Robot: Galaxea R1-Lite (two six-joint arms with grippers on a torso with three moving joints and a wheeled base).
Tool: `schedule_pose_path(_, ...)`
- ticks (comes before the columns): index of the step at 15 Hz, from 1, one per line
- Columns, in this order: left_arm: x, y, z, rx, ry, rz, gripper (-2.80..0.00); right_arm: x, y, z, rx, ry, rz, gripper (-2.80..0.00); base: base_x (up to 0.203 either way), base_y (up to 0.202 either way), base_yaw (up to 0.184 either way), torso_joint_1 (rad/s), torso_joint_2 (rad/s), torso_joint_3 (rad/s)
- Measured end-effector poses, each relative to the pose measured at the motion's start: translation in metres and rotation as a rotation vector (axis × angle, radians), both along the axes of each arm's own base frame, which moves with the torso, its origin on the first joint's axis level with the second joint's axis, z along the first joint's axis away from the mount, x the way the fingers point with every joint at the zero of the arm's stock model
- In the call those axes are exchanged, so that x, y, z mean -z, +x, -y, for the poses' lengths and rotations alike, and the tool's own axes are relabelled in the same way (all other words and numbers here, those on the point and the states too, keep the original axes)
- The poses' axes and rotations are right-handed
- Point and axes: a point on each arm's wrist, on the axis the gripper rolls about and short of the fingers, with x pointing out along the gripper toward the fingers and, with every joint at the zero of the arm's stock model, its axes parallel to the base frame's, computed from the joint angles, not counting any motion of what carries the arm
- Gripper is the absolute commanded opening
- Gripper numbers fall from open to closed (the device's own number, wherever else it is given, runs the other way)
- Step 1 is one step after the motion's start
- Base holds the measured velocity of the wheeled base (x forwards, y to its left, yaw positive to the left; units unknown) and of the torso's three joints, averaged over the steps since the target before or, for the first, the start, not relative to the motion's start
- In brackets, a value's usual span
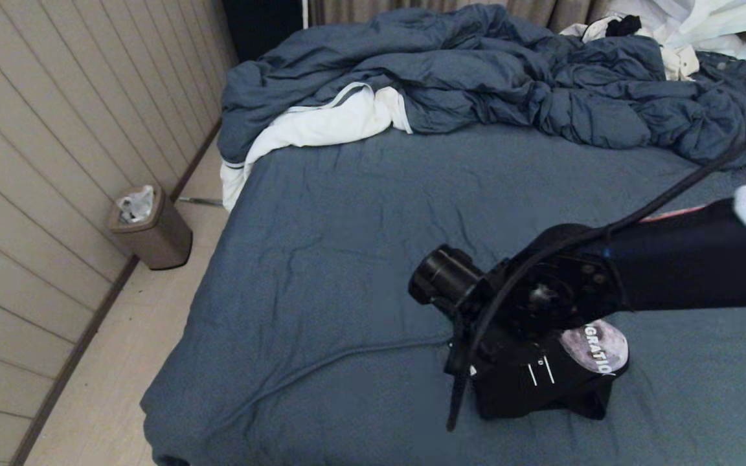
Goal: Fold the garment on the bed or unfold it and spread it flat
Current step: Unford the black T-shirt
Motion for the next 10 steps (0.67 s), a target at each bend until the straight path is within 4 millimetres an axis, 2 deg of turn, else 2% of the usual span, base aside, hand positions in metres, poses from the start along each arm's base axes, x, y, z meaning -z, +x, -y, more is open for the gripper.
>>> schedule_pose_path(4, 0.000, 0.000, 0.000, 0.000, 0.000, 0.000, -2.80, 0.028, 0.023, -0.020, 0.006, -0.045, -0.018, 0.00, 0.000, 0.000, 0.000, 0.000, 0.00, 0.000)
schedule_pose_path(10, 0.000, 0.000, 0.000, 0.000, 0.000, -0.001, -2.80, 0.052, 0.051, -0.020, 0.055, -0.105, -0.023, 0.00, 0.000, 0.000, 0.000, 0.000, 0.00, 0.000)
